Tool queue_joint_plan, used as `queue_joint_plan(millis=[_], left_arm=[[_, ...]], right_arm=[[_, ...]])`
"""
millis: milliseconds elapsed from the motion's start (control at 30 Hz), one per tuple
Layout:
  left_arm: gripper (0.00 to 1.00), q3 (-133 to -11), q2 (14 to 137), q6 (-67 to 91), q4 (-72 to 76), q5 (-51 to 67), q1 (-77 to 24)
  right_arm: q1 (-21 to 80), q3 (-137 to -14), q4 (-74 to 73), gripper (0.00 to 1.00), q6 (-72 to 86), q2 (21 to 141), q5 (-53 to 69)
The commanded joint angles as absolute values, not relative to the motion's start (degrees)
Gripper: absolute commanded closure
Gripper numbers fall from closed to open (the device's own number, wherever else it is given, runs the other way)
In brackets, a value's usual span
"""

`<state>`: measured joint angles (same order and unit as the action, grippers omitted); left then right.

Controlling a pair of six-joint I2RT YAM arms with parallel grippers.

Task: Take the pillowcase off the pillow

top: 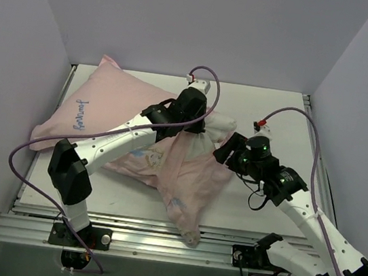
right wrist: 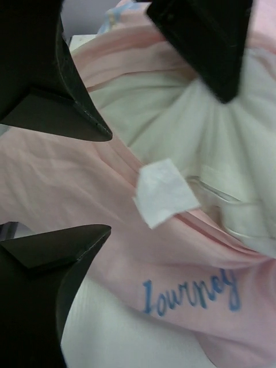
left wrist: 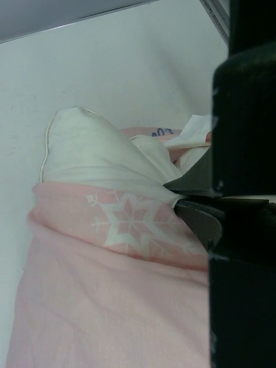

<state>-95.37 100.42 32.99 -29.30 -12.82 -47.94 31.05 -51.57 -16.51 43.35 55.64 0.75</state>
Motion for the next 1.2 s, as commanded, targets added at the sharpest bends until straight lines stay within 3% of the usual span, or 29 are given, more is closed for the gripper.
queue_joint_plan(millis=[0,167,333,400,433,533,767,1167], left_arm=[[0.98,-101.3,101.7,30.9,-23.0,-14.7,-47.7],[0.98,-103.3,102.9,30.1,-24.1,-14.6,-47.6],[0.98,-103.4,102.5,29.3,-25.0,-16.0,-47.4],[0.98,-103.7,102.2,28.9,-25.6,-16.4,-46.9],[0.98,-104.2,102.2,28.7,-25.9,-16.8,-46.5],[0.98,-105.6,102.2,27.4,-27.0,-17.9,-45.2],[0.98,-114.1,104.1,25.2,-33.0,-20.6,-39.6],[0.98,-123.4,107.6,28.5,-41.5,-21.4,-34.4]], right_arm=[[38.7,-52.4,-19.5,0.44,49.9,57.4,-9.3],[45.3,-53.2,-17.2,0.39,54.7,61.8,-14.1],[48.1,-52.6,-17.5,0.42,55.6,67.5,-18.6],[48.0,-50.3,-17.1,0.61,56.1,67.6,-18.6],[47.7,-47.9,-17.3,0.79,56.2,67.2,-18.6],[46.3,-44.1,-20.0,1.00,57.0,64.7,-19.0],[36.9,-35.7,-24.7,1.00,55.9,51.6,-15.1],[31.5,-32.1,-31.4,1.00,56.0,43.6,-12.8]])
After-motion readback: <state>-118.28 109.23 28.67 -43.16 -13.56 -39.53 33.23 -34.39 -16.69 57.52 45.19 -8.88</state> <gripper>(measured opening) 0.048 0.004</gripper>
